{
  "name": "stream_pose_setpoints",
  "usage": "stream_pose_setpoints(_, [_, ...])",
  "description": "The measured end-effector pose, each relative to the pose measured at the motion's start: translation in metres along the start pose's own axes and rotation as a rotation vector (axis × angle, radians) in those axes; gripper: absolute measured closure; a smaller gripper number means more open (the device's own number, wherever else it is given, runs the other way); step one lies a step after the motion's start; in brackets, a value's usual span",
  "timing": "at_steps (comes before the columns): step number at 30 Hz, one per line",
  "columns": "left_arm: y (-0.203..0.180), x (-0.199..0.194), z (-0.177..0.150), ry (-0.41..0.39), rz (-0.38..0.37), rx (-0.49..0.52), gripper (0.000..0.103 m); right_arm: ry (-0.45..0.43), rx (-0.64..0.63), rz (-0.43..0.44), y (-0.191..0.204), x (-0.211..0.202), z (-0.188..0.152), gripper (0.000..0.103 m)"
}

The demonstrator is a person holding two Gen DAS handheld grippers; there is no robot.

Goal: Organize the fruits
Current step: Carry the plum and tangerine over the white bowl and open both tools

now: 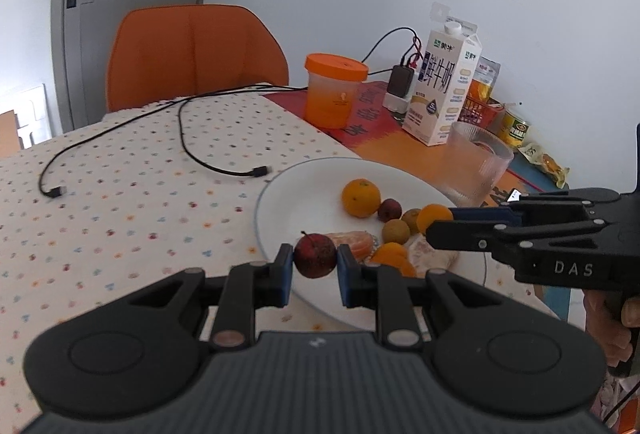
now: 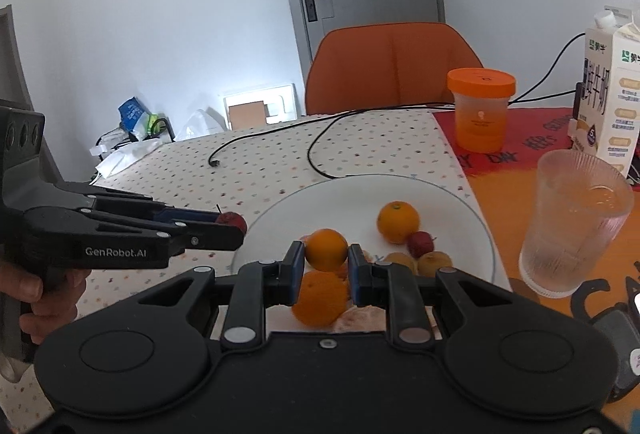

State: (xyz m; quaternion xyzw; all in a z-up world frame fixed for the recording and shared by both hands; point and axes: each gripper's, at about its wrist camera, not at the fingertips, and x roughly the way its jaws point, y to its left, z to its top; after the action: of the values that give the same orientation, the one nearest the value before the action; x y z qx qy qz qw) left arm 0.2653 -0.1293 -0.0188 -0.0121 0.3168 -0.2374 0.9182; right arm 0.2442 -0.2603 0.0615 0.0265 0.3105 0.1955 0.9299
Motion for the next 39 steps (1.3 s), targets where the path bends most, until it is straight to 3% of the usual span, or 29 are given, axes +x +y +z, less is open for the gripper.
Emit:
stream_pose_setpoints(3, [-0.004,0.007,0.001,-0.004,-0.021,0.014,0.081,0.0,0.006,-0.006,-0.006,0.003,0.001,0.082])
stream_pose_setpoints(9, [-0.001,0.008,0.003,-0.009,0.044,0.025,0.077,0.006,0.01,-0.02,-0.013,0.013,0.003,0.082])
stream_pose_setpoints(17, [0.014,-0.005,0.003,-0.033,0.137,0.022,0.046,0.005,0.029,-0.031,-0.02,0.027,0.006,0.081])
stream_pose_setpoints(23, [0.022,-0.012,0.0,-0.035,0.182,0.006,0.026,-0.012,0.05,-0.043,-0.023,0.028,0.006,0.074])
stream_pose_setpoints(25, [0.023,-0.015,-0.001,-0.038,0.189,0.002,0.022,-0.013,0.058,-0.045,-0.024,0.024,0.003,0.068])
stream_pose_setpoints(27, [0.025,-0.018,-0.002,-0.034,0.192,-0.005,0.019,-0.019,0.052,-0.053,-0.023,0.019,0.001,0.047])
stream_pose_setpoints(28, [0.025,-0.019,-0.003,-0.032,0.197,-0.008,0.017,-0.026,0.048,-0.054,-0.022,0.015,0.0,0.044])
stream_pose_setpoints(35, [0.032,-0.032,-0.007,-0.029,0.202,-0.043,0.008,-0.022,0.065,-0.047,-0.021,0.004,-0.004,0.04])
stream_pose_setpoints(39, [0.031,-0.042,-0.009,-0.03,0.203,-0.053,0.007,-0.028,0.067,-0.037,-0.013,-0.006,-0.009,0.024])
